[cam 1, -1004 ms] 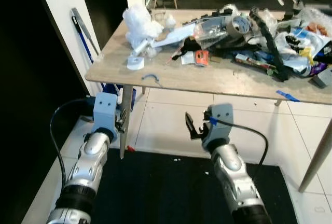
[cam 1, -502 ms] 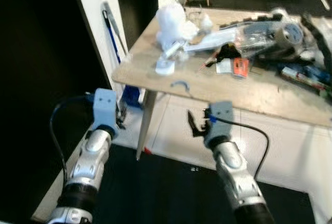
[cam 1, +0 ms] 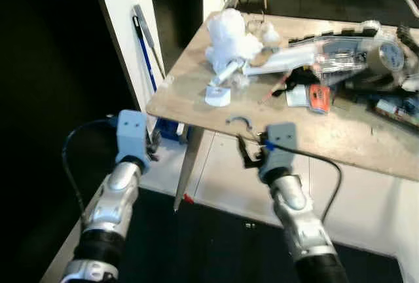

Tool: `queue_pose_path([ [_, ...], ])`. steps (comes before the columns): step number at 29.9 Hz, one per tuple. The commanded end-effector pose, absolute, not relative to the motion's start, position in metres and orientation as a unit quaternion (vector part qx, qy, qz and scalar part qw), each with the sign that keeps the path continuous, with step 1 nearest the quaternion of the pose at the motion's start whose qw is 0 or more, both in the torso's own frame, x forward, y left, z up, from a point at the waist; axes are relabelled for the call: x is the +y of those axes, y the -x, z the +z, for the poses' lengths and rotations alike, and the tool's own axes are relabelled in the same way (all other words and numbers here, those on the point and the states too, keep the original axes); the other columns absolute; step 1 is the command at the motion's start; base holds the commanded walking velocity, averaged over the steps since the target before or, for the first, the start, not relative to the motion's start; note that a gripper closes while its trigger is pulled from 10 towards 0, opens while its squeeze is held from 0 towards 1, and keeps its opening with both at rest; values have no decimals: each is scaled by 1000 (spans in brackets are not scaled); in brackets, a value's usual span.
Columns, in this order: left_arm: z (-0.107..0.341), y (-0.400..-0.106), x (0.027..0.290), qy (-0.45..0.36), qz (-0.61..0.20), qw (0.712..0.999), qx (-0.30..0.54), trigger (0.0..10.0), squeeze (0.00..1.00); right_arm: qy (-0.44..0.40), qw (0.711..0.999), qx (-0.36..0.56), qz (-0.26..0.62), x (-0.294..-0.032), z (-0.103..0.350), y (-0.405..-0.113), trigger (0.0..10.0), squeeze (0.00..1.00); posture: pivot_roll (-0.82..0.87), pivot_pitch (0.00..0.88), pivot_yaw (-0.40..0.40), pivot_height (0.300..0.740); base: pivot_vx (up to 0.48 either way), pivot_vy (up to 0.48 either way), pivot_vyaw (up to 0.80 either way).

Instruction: Picking trash to rubbish bin

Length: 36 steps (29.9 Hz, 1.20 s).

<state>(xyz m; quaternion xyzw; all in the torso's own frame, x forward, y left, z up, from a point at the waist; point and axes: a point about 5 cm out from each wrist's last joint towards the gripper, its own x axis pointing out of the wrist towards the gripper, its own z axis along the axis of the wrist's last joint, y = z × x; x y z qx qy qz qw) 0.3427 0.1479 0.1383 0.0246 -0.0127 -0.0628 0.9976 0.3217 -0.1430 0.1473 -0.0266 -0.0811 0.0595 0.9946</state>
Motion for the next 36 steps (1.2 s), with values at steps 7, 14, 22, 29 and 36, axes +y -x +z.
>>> queue_pose_path([
  [7,130,-337,153,-13,-40,999,-8,10000,0,35,992,-83,90,-136,154,-322,10000,0,-90,118,4,740,322,0,-254],
  [14,129,-334,152,-7,-30,999,-13,10000,0,41,991,-82,93,-138,154,-322,10000,0,-89,110,-22,740,324,0,-81],
  [22,135,-333,152,-12,-48,998,-31,10000,0,25,992,-78,94,-134,154,-321,10000,0,-92,105,0,740,275,0,0],
  [29,152,-331,156,-3,-76,993,-85,10000,0,8,991,-61,115,-127,145,-314,10000,0,-78,93,6,740,0,0,0],
  [36,157,-323,151,-4,-162,982,-95,10000,0,-16,993,-46,108,-128,138,-314,10000,0,-74,92,7,740,0,0,0],
])
